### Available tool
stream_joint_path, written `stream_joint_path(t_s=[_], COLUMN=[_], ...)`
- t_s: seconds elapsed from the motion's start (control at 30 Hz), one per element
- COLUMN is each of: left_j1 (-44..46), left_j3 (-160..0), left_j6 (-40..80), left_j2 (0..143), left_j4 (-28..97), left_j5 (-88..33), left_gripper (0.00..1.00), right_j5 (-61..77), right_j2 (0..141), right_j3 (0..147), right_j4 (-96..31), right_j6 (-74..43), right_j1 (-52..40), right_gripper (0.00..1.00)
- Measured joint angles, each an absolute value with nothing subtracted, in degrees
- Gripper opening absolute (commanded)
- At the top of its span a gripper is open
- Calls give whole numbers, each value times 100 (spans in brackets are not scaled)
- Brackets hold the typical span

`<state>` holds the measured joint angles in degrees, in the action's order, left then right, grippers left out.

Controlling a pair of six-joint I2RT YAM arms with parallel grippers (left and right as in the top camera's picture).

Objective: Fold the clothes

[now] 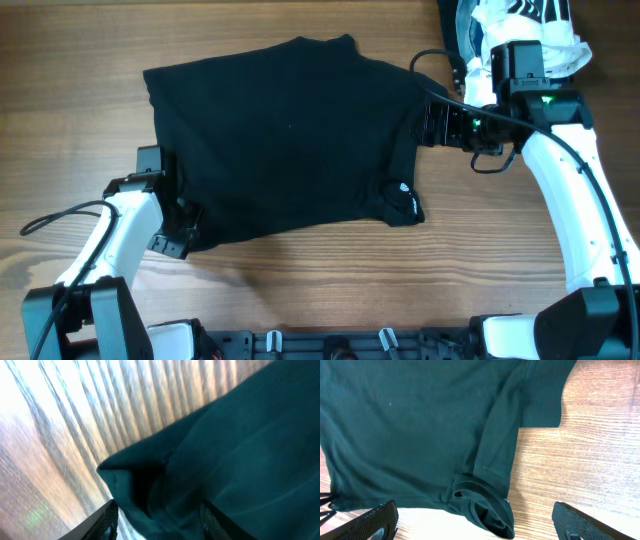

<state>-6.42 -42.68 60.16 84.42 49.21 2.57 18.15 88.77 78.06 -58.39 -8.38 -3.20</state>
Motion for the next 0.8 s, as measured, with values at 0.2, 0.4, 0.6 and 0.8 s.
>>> stream_joint_path(t_s=[0.2, 0.4, 0.6, 0.8], left_j1=[-642, -642, -642, -642], left_j3=[-4268, -4265, -4353, -4751], left_j6=[6053, 6025, 5485, 4993], left_j2=[8458, 8606, 8584, 8219], left_j4=[4807, 4790, 4864, 4766], left_j5=[405, 445, 449, 491], left_gripper=[20, 4, 4, 4], right_j5=[1815, 1815, 1791, 1756], right_j2=[8879, 8879, 8879, 8879], right_j3=[7550, 7502, 7494, 7041], right_j4=[-5736, -5752, -6027, -5909], right_j6=[-840, -840, -873, -722], right_j1=[-320, -320, -320, -550], right_gripper=[99, 96, 85, 80])
